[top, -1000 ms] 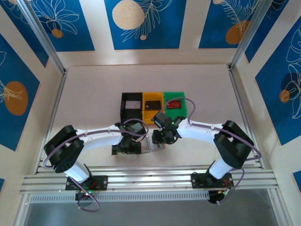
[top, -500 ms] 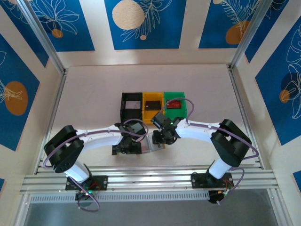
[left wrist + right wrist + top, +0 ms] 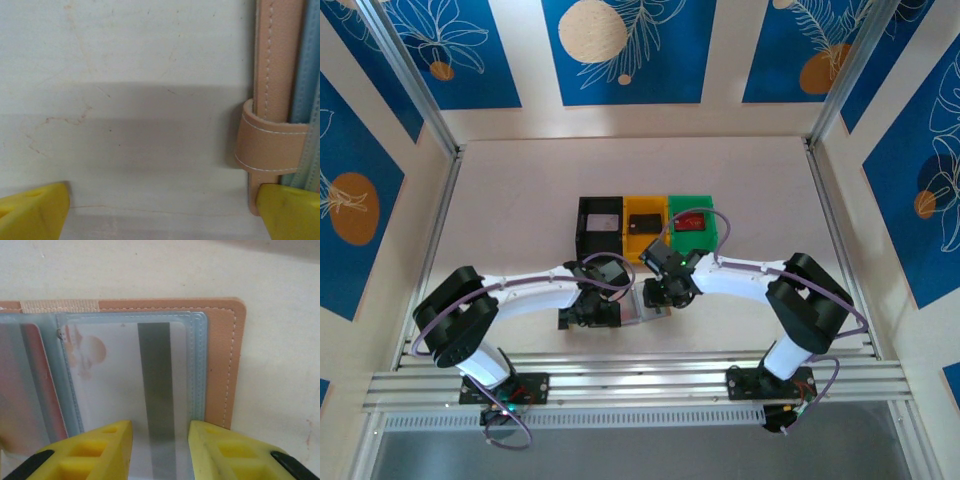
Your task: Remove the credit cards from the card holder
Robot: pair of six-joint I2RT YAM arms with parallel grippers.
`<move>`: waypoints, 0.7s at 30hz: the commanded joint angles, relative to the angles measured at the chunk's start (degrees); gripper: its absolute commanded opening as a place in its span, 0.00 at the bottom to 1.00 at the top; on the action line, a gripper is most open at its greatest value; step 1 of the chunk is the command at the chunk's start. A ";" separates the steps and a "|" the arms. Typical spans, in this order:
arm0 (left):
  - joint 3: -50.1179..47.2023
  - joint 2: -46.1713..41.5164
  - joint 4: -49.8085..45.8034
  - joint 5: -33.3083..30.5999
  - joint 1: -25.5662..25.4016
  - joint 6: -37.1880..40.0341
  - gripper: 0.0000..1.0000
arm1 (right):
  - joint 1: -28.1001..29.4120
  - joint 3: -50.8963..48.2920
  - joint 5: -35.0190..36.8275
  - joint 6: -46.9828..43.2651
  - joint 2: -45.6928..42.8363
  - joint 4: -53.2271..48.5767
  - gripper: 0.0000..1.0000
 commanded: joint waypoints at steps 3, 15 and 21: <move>-2.15 1.33 -0.11 0.51 0.29 -0.81 0.97 | 0.86 1.38 2.23 -0.26 1.87 -2.72 0.37; -2.52 1.34 0.63 0.78 0.25 -0.82 0.97 | 2.33 3.50 1.66 -0.76 4.01 -3.84 0.36; -2.95 1.39 0.86 0.91 0.27 -0.68 0.97 | 2.30 2.62 -2.18 -1.18 3.38 -1.07 0.36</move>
